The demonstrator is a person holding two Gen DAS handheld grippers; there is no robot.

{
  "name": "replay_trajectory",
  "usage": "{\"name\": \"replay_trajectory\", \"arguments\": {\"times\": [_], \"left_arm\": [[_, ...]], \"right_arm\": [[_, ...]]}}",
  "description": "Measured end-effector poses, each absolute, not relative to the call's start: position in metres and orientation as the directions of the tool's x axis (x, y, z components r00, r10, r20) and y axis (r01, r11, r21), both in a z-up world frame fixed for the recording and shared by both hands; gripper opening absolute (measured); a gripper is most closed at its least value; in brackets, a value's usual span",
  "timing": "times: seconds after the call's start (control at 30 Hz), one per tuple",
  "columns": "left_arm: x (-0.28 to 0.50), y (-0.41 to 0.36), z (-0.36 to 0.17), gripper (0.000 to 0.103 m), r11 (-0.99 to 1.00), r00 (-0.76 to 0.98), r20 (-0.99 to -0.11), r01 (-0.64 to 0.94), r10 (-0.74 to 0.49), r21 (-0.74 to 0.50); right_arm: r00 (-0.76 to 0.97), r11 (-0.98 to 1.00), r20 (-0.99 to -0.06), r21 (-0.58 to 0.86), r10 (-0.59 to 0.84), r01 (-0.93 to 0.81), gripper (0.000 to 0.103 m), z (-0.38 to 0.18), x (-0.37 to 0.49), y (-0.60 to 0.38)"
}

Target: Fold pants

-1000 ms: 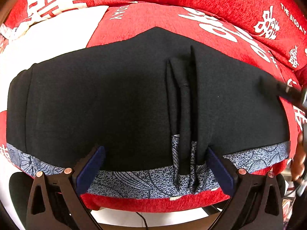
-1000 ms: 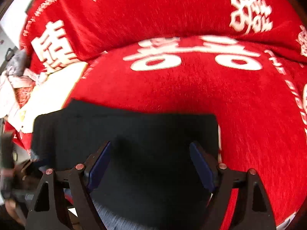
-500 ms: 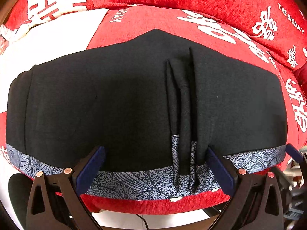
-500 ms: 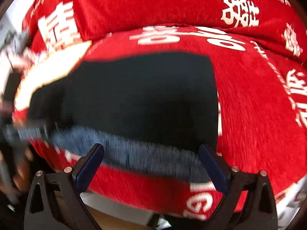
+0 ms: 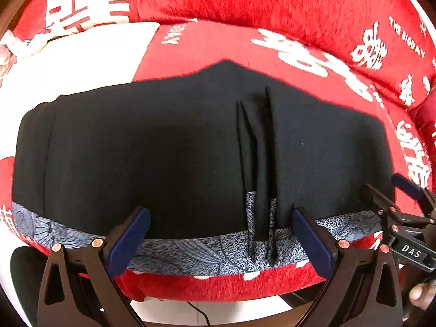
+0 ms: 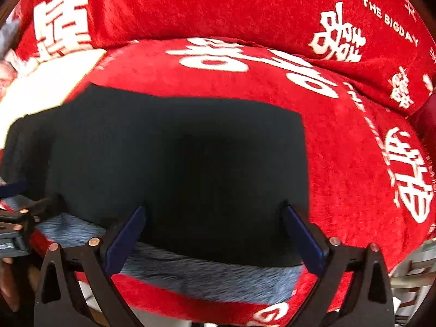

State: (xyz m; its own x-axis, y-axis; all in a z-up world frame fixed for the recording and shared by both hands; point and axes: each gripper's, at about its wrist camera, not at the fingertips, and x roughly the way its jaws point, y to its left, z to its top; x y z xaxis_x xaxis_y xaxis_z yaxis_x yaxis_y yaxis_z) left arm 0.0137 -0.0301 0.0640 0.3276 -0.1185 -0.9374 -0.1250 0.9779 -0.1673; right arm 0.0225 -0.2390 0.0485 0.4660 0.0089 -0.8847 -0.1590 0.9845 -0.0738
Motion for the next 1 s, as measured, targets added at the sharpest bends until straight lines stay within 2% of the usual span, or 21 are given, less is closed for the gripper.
{"name": "replay_trajectory", "arguments": {"times": [0.1, 0.2, 0.23, 0.4, 0.5, 0.63, 0.77, 0.9, 1.0], "left_arm": [[0.012, -0.021, 0.066, 0.103, 0.983, 0.345, -0.936, -0.141, -0.065, -0.120], [0.017, -0.018, 0.042, 0.103, 0.988, 0.271, -0.961, -0.130, -0.046, -0.084], [0.014, -0.018, 0.043, 0.103, 0.989, 0.298, -0.954, -0.124, -0.041, -0.081], [0.015, -0.019, 0.043, 0.103, 0.989, 0.298, -0.954, -0.126, -0.038, -0.079], [0.013, -0.016, 0.047, 0.103, 0.986, 0.295, -0.954, -0.134, -0.051, -0.094], [-0.001, 0.004, 0.056, 0.103, 0.975, 0.329, -0.943, -0.186, -0.058, -0.125], [-0.009, 0.025, 0.044, 0.103, 0.963, 0.317, -0.948, -0.250, -0.016, -0.100], [-0.009, 0.023, 0.034, 0.103, 0.972, 0.317, -0.948, -0.233, 0.038, -0.039], [-0.013, 0.031, 0.042, 0.103, 0.966, 0.331, -0.944, -0.245, -0.001, -0.087]], "right_arm": [[0.469, 0.979, -0.883, -0.098, -0.003, -0.179, 0.101, 0.049, 0.024, -0.227], [0.451, 0.968, -0.891, -0.162, -0.060, -0.191, 0.103, 0.035, 0.032, -0.212], [0.457, 0.967, -0.887, -0.173, -0.070, -0.188, 0.103, 0.036, 0.037, -0.209], [0.465, 0.987, -0.885, -0.079, -0.004, -0.141, 0.103, 0.049, 0.064, -0.205], [0.412, 0.968, -0.907, -0.173, -0.084, -0.182, 0.103, 0.030, 0.078, -0.187], [0.463, 0.980, -0.886, -0.080, 0.015, -0.183, 0.103, 0.047, 0.064, -0.183], [0.438, 0.974, -0.899, -0.124, -0.029, -0.189, 0.103, 0.032, 0.063, -0.169], [0.440, 0.983, -0.898, -0.083, -0.002, -0.163, 0.103, 0.036, 0.076, -0.162], [0.421, 0.975, -0.906, -0.133, -0.046, -0.180, 0.103, 0.030, 0.085, -0.154]]}}
